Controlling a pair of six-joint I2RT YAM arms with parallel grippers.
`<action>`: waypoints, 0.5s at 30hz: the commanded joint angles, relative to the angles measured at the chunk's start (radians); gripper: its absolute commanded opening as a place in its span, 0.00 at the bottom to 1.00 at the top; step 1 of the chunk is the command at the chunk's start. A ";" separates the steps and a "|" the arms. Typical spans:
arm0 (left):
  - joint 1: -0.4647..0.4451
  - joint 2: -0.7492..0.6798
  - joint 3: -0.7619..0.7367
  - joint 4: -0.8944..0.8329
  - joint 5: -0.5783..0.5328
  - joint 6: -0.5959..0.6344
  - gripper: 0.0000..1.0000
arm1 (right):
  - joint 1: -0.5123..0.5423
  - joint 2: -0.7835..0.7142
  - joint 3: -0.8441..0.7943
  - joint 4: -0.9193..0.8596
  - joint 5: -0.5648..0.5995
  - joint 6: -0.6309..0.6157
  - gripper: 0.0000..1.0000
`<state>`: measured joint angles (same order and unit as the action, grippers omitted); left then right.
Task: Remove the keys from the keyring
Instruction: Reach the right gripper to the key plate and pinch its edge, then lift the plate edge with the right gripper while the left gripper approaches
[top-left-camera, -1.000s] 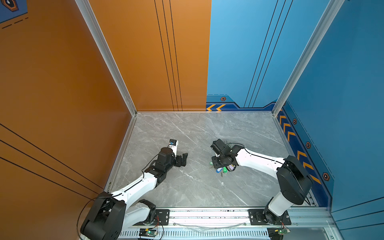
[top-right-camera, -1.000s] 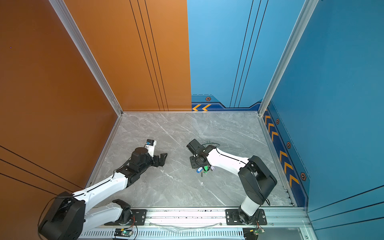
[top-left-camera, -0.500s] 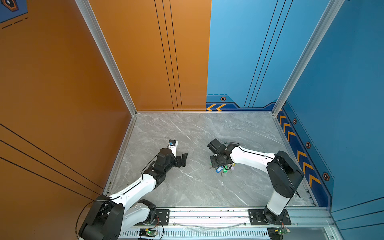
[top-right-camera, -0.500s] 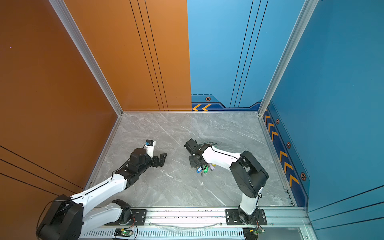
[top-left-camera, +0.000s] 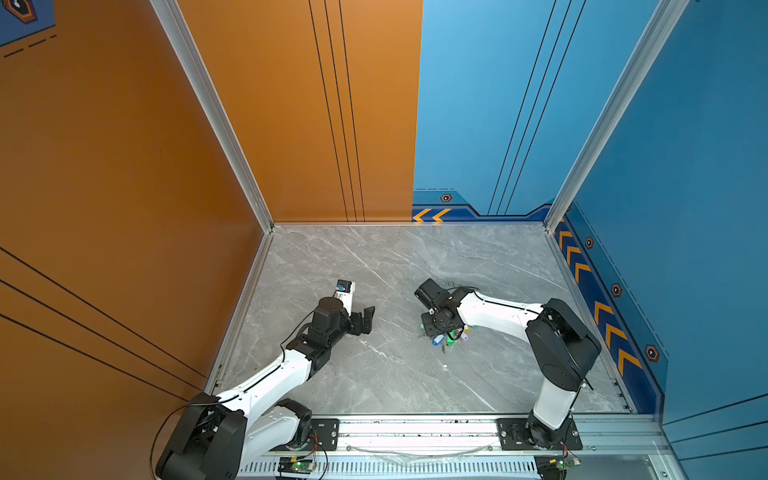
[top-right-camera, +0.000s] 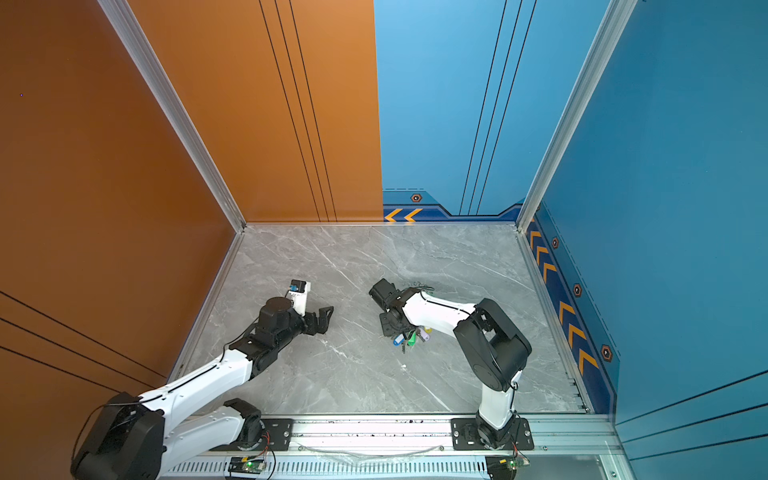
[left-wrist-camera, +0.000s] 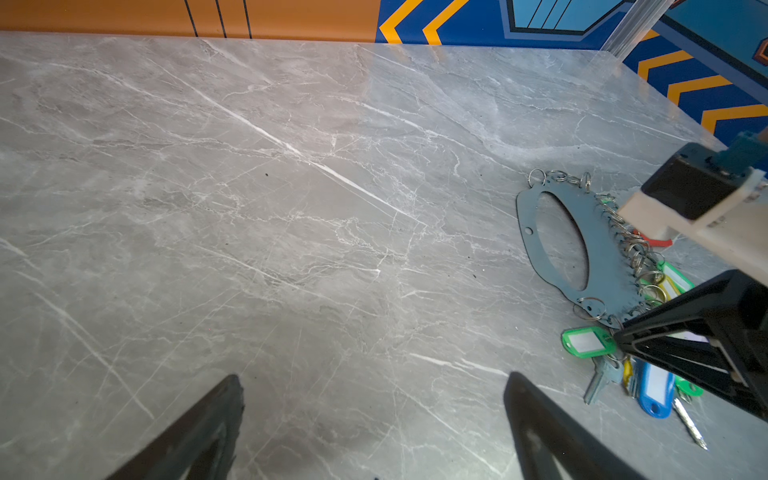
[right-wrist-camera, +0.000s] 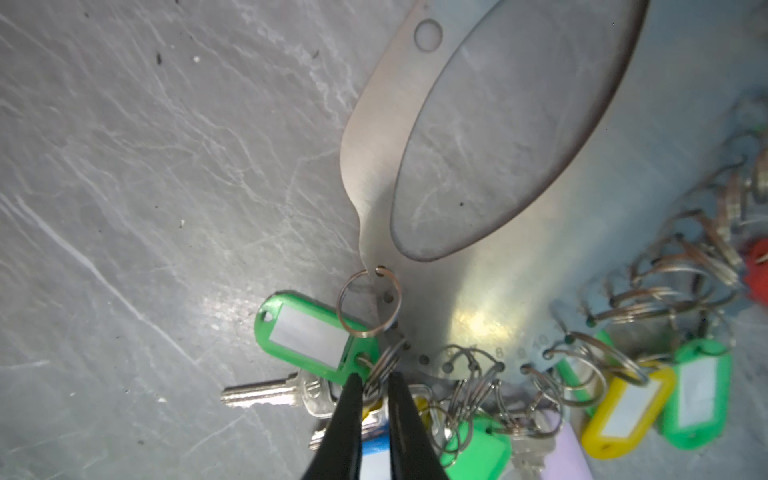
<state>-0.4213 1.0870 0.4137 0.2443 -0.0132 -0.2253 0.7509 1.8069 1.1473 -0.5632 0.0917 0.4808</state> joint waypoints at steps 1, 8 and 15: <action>-0.010 -0.009 -0.011 0.017 0.013 0.020 0.98 | -0.013 -0.008 0.020 -0.032 0.027 0.010 0.11; -0.010 0.001 -0.008 0.017 0.019 0.021 0.98 | -0.036 -0.044 0.001 -0.032 0.020 -0.012 0.04; -0.018 0.025 -0.005 0.041 0.074 0.024 0.98 | -0.042 -0.111 -0.052 -0.031 0.012 -0.139 0.04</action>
<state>-0.4267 1.0958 0.4133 0.2520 0.0097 -0.2245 0.7113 1.7466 1.1259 -0.5682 0.0895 0.4206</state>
